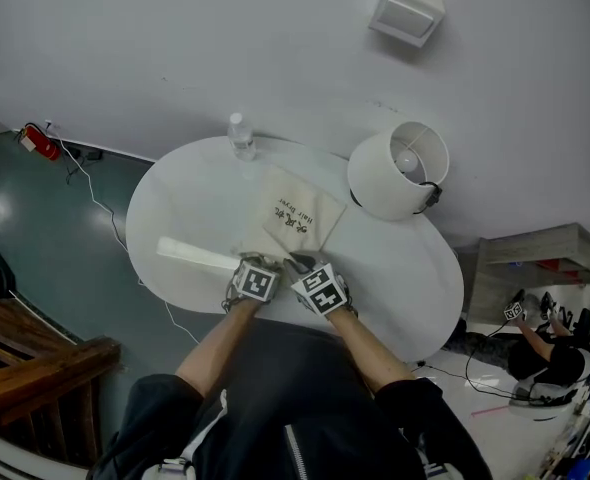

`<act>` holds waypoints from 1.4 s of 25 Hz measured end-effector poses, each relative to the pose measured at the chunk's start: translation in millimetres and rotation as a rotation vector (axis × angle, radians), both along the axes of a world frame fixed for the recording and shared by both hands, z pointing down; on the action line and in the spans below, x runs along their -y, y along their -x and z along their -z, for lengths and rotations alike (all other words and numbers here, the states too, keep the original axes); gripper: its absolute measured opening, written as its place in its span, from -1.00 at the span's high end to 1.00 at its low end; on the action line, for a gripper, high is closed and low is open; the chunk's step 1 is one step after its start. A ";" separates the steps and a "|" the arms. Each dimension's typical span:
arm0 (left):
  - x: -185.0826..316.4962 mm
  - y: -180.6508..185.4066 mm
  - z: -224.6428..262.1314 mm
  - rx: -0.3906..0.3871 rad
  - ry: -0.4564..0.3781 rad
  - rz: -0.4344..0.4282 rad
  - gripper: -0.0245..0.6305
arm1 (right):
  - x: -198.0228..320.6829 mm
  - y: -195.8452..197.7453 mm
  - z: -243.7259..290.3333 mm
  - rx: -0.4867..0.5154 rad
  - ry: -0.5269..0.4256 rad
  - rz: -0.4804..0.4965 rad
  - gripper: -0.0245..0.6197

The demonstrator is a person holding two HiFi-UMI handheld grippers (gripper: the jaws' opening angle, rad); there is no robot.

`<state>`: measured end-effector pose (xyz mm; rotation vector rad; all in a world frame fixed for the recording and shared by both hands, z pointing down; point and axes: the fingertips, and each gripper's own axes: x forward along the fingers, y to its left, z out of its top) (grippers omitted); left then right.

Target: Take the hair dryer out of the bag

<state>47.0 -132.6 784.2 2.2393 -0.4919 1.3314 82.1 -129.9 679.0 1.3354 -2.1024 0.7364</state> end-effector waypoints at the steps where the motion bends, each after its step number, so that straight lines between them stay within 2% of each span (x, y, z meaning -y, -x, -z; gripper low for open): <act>1: -0.3 0.0 -1.3 0.004 0.004 -0.002 0.15 | 0.3 -0.1 -1.1 0.001 -0.004 0.000 0.79; 6: 2.3 -1.6 -2.2 0.014 0.003 -0.012 0.16 | -0.4 -0.2 -3.3 -0.001 -0.003 0.002 0.79; 14: -1.1 1.3 -0.6 0.032 0.035 -0.042 0.29 | -4.0 -0.4 -1.8 0.007 0.032 -0.003 0.79; 20: -21.5 5.3 2.6 0.027 0.049 -0.104 0.32 | -1.9 -5.5 -6.7 -0.007 0.013 -0.002 0.79; 27: -27.1 18.9 14.8 0.021 0.044 -0.104 0.32 | -2.7 -6.6 -5.1 -0.011 0.012 -0.006 0.79; 31: -37.8 32.6 17.6 0.027 0.070 -0.113 0.32 | -2.9 -6.1 -6.1 -0.012 0.013 -0.017 0.79; 35: -47.7 42.0 24.7 -0.006 0.070 -0.103 0.32 | -3.3 -5.8 -7.6 -0.012 0.015 -0.028 0.79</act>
